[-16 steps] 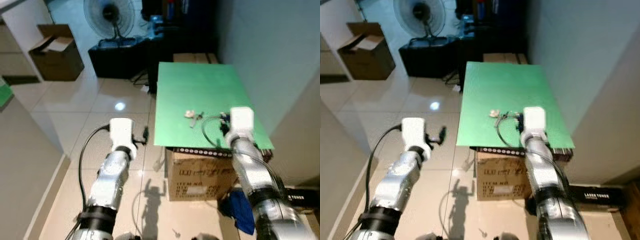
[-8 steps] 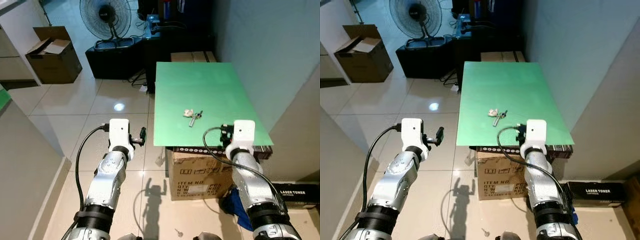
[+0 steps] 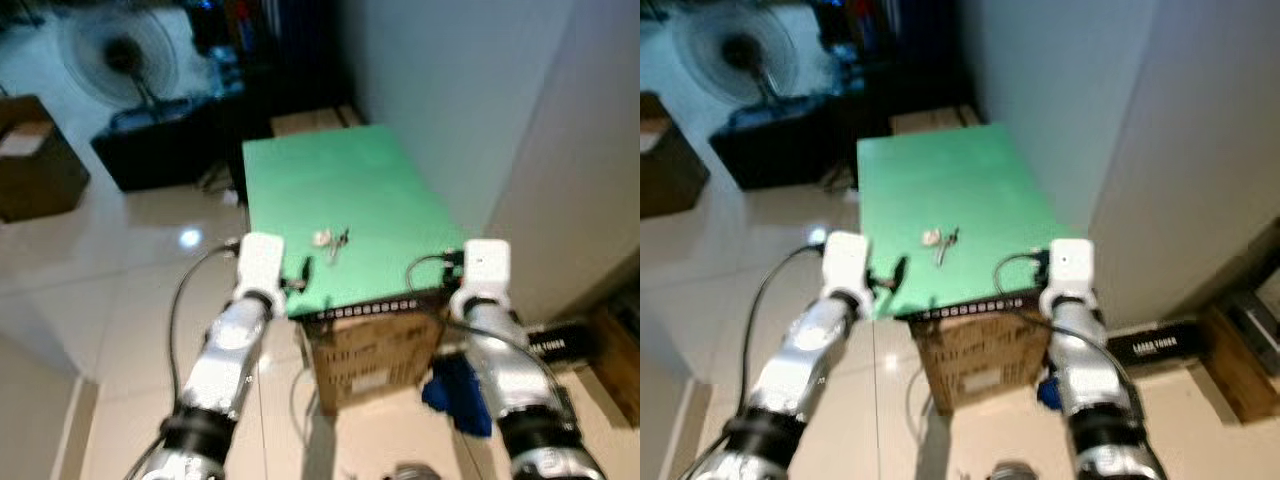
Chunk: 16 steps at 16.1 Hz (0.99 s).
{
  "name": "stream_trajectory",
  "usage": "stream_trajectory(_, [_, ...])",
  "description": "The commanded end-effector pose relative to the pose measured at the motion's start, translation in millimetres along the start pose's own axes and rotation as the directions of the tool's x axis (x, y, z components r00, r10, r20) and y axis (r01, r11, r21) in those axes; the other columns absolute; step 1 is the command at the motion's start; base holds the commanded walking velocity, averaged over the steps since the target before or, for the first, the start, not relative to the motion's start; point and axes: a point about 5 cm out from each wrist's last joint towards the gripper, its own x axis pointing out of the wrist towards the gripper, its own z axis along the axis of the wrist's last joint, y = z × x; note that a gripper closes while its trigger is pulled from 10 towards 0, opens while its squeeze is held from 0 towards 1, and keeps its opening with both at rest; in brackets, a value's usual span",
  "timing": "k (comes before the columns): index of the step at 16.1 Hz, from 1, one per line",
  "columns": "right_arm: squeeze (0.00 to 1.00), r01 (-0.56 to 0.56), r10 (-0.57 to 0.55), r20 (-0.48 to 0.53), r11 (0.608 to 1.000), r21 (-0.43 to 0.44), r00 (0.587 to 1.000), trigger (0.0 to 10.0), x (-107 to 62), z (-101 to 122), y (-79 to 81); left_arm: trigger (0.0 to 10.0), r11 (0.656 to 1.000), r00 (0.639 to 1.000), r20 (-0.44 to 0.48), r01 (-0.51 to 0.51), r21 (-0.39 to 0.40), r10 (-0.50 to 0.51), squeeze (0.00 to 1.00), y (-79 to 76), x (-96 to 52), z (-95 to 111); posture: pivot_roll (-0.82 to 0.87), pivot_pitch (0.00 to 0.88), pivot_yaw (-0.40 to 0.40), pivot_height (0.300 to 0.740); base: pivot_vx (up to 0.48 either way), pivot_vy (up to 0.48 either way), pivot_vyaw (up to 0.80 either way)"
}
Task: Hang keys on a hook
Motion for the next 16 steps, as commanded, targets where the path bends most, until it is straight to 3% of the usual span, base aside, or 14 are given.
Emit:
stream_trajectory(1, [0.00, -0.038, 0.038, 0.009, 0.999, 0.003, 0.999, 10.0, 1.0, 5, 14.1, 10.0, 0.999, 1.000, -0.001, -0.026, 0.021, 0.026, 0.00, 11.5, -1.7, -1, -0.21, 0.000, 0.114, 0.723, 0.450, 0.000, 0.00])
stream_trajectory(8, [0.00, -0.060, 0.060, -0.009, 0.998, -0.011, 0.998, 10.0, -3.0, 1, 19.6, 10.0, 0.999, 0.999, -0.014, -0.030, 0.017, 0.030, 0.00, 11.9, -1.3, -2, -0.22, 0.000, 0.116, 0.723, 0.410, 0.190, 0.00])
stream_trajectory(12, [0.00, -0.089, 0.089, -0.010, 0.995, -0.035, 0.996, 10.0, -1.0, 4, 25.6, 10.0, 0.999, 0.999, -0.023, -0.041, 0.025, 0.042, 0.00, 13.0, -3.6, -4, -0.21, 0.000, 0.113, 0.723, 0.000, 0.000, 0.00])
stream_trajectory(16, [0.00, -0.041, 0.042, 0.045, 0.999, -0.029, 0.998, 10.0, 9.6, 25, 21.6, 10.0, 0.998, 0.998, -0.032, -0.059, 0.034, 0.060, 0.00, 19.3, -8.8, -7, -0.19, 0.000, 0.113, 0.723, 0.000, 0.000, 0.00])
